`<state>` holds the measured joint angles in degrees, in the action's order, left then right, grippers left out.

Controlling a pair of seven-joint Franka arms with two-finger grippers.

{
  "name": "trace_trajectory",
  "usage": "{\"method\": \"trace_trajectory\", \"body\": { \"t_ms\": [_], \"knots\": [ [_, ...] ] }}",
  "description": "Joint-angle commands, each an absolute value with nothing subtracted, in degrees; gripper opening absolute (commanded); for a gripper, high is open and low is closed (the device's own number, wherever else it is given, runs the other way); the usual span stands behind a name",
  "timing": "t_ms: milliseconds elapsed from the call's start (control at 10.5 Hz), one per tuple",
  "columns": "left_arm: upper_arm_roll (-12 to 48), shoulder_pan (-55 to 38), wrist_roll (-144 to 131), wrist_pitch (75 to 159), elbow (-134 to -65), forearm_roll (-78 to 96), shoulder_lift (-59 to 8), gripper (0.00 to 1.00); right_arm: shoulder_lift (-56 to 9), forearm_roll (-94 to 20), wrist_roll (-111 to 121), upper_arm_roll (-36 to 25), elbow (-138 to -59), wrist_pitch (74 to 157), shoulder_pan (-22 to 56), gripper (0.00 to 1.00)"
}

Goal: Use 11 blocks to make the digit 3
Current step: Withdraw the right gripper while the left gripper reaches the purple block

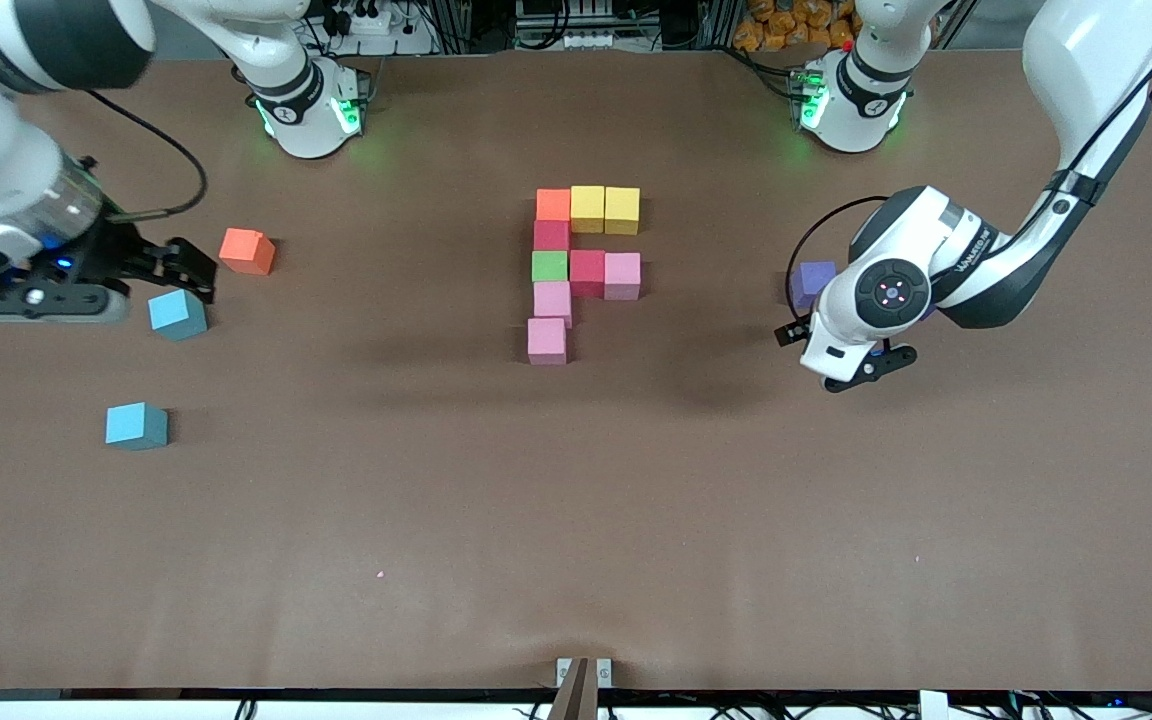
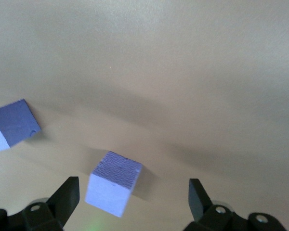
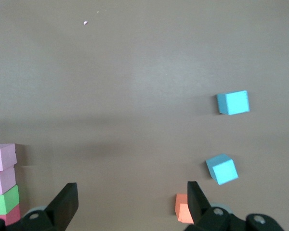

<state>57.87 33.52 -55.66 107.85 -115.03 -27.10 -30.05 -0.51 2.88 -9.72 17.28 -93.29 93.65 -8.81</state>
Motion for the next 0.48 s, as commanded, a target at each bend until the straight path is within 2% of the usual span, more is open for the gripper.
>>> {"method": "trace_trajectory", "body": {
  "t_ms": [0, 191, 382],
  "knots": [
    [51.54, 29.03, -46.8, 108.98, -117.33, -22.97, -23.92, 1.0, -0.71, 2.99, -9.58, 17.93, -89.3, 89.48, -9.41, 1.0],
    [44.24, 26.03, -35.83, 111.96, -119.08, -14.72, -20.23, 1.0, -0.7, 1.94, -9.76, 17.76, -88.34, 89.39, -9.58, 1.0],
    [41.67, 25.66, -28.5, 115.99, -123.37, -11.0, -18.46, 1.0, -0.62, 0.88, -10.19, 17.58, -87.19, 88.16, -9.67, 1.0]
  ]
}}
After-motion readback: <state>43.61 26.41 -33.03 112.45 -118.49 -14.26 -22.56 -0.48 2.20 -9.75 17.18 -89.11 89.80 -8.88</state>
